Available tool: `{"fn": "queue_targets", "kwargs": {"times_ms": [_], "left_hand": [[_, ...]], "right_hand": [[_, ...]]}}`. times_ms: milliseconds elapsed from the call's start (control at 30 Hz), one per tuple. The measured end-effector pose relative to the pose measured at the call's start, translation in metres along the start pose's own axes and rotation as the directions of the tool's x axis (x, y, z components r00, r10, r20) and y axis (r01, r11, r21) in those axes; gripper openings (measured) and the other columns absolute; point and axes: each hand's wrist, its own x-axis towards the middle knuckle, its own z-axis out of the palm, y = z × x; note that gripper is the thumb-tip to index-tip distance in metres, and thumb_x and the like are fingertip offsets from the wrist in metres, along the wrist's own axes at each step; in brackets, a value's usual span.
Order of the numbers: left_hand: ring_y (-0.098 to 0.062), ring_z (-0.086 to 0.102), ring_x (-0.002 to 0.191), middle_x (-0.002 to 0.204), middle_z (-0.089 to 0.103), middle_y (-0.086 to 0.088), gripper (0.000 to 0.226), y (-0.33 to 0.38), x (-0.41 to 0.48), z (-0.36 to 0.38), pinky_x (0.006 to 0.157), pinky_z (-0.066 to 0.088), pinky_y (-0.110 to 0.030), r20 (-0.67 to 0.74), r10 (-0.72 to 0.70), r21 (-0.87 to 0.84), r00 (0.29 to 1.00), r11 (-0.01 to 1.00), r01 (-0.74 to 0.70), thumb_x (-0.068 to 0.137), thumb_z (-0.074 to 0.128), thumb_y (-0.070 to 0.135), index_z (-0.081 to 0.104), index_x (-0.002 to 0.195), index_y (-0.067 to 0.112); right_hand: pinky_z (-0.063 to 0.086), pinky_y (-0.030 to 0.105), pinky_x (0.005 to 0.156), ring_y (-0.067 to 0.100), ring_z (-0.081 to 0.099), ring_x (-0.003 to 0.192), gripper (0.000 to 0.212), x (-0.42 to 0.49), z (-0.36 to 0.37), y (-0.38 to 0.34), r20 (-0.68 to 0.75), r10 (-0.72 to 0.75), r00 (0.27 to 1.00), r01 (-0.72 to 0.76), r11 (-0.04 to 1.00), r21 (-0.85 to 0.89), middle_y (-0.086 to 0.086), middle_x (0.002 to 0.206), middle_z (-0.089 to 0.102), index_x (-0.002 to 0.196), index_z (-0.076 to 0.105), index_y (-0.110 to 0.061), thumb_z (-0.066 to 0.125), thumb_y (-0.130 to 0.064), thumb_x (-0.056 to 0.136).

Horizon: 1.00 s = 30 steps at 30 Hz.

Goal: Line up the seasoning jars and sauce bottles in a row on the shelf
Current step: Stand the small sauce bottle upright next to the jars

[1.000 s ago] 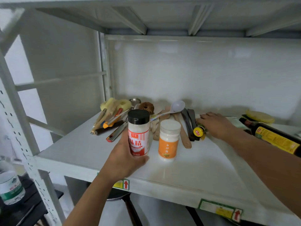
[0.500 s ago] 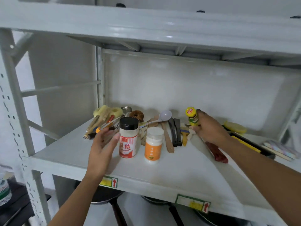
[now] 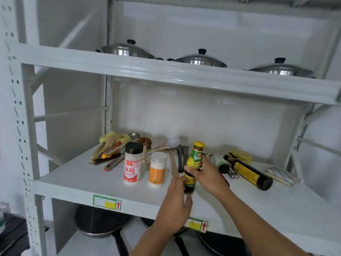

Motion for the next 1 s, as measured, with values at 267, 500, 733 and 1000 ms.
{"fn": "queue_targets", "kwargs": {"times_ms": [267, 500, 733, 1000], "left_hand": [[-0.002, 0.055, 0.121, 0.140, 0.052, 0.011, 0.074, -0.029, 0.048, 0.014, 0.099, 0.046, -0.013, 0.130, -0.138, 0.005, 0.982, 0.990, 0.139, 0.094, 0.071, 0.023, 0.026, 0.152, 0.033], [0.008, 0.063, 0.104, 0.123, 0.066, 0.009, 0.067, -0.053, 0.068, 0.020, 0.083, 0.046, -0.005, 0.102, -0.156, -0.053, 0.983, 0.985, 0.162, 0.087, 0.079, 0.015, 0.044, 0.142, 0.027], [-0.003, 0.066, 0.100, 0.112, 0.065, 0.010, 0.062, -0.059, 0.067, 0.025, 0.084, 0.053, -0.015, -0.016, -0.174, -0.051, 0.985, 0.984, 0.173, 0.074, 0.090, 0.030, 0.058, 0.127, 0.024], [-0.011, 0.064, 0.125, 0.134, 0.070, 0.004, 0.055, -0.056, 0.065, 0.009, 0.110, 0.050, -0.032, 0.104, -0.199, -0.127, 0.974, 0.969, 0.212, 0.096, 0.069, 0.009, 0.055, 0.148, 0.022]], "right_hand": [[0.058, 0.034, 0.094, 0.000, 0.070, 0.102, 0.057, -0.002, 0.006, 0.028, -0.014, -0.016, 1.000, 0.017, 0.995, 0.096, -0.013, 0.114, 0.074, 0.135, 0.054, -0.027, 0.071, -0.058, 0.089], [0.049, 0.010, 0.086, -0.005, 0.069, 0.111, 0.039, -0.013, 0.024, 0.041, 0.069, 0.029, 0.997, -0.052, 0.929, 0.366, -0.014, 0.123, 0.074, 0.138, 0.058, -0.030, 0.062, -0.043, 0.102], [0.059, 0.025, 0.083, 0.000, 0.069, 0.101, 0.045, -0.017, 0.036, 0.062, -0.018, 0.059, 0.998, -0.051, 0.958, 0.282, -0.011, 0.109, 0.073, 0.124, 0.062, -0.035, 0.078, -0.054, 0.086], [0.049, 0.020, 0.079, 0.000, 0.066, 0.095, 0.032, -0.018, 0.037, 0.061, -0.043, 0.006, 0.999, 0.004, 0.971, 0.239, -0.014, 0.104, 0.074, 0.121, 0.066, -0.034, 0.078, -0.033, 0.091]]}}
